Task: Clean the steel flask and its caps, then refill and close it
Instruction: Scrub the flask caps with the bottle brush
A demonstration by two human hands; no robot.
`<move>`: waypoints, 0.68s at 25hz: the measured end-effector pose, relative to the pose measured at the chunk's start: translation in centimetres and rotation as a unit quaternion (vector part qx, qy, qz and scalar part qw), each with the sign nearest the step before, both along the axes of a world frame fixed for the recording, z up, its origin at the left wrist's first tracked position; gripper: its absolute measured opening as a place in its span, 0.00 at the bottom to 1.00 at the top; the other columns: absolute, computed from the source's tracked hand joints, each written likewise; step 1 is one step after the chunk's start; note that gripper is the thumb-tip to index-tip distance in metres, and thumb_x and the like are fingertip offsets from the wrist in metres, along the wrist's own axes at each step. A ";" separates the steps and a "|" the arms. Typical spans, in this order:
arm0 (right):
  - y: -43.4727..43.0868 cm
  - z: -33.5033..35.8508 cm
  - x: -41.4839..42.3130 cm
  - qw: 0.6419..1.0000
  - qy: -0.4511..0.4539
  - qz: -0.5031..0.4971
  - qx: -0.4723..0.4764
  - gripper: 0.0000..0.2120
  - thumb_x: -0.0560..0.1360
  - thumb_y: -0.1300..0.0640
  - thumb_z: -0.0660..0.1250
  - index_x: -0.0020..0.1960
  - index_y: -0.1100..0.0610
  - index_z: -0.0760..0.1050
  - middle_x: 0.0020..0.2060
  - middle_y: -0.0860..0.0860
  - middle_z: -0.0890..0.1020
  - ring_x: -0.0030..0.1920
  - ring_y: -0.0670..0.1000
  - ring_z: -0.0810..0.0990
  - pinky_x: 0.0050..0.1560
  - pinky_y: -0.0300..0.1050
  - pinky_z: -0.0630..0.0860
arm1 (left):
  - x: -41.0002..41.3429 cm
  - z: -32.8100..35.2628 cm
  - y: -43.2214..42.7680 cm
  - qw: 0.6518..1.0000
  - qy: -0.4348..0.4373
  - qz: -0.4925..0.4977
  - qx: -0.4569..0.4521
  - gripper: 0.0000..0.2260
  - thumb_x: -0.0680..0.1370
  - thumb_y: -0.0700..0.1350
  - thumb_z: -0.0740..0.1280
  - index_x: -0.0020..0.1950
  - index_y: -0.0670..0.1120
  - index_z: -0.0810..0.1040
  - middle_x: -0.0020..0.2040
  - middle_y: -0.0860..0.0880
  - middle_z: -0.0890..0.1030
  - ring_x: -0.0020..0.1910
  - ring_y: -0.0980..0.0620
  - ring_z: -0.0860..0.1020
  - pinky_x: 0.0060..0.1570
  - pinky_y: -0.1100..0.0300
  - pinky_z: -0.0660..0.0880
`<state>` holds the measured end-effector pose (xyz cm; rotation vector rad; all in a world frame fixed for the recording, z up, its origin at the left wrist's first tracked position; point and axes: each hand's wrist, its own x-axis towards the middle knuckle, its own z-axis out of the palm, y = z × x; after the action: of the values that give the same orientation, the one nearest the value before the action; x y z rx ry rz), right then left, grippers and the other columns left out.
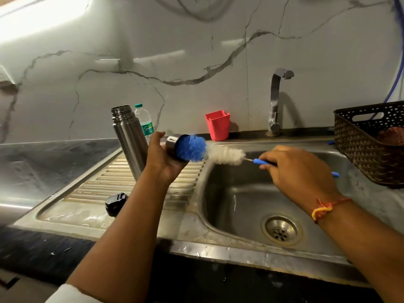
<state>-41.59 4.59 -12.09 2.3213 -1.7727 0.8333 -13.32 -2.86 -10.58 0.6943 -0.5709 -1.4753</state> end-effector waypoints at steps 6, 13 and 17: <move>1.1 -0.1 2.1 0.986 -0.094 0.080 0.112 0.14 0.81 0.48 0.60 0.44 0.51 0.81 0.29 0.47 0.75 0.30 0.48 0.73 0.32 0.46 0.70 | -0.2 -0.4 -0.4 0.999 -0.023 0.040 -0.022 0.24 0.80 0.59 0.67 0.70 0.46 0.72 0.56 0.41 0.85 0.52 0.42 0.86 0.52 0.45 0.83; 3.2 2.1 2.3 0.620 -0.582 0.123 0.512 0.17 0.81 0.49 0.61 0.54 0.63 0.79 0.28 0.47 0.63 0.24 0.41 0.57 0.24 0.34 0.50 | -0.4 -0.1 -0.3 0.998 0.044 0.008 -0.042 0.19 0.79 0.50 0.71 0.64 0.39 0.76 0.65 0.36 0.80 0.62 0.39 0.81 0.63 0.43 0.78; 3.2 1.9 2.0 0.701 -0.514 0.119 0.479 0.18 0.81 0.49 0.60 0.53 0.61 0.81 0.27 0.47 0.64 0.25 0.43 0.56 0.26 0.37 0.49 | -0.1 -0.2 -0.4 0.998 0.047 0.022 -0.044 0.06 0.80 0.44 0.68 0.50 0.41 0.76 0.51 0.41 0.84 0.59 0.40 0.82 0.67 0.41 0.75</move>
<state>-39.61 7.80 -10.22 2.9902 -2.9097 1.9074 -13.46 -3.25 -10.74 0.5625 -0.5425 -1.4254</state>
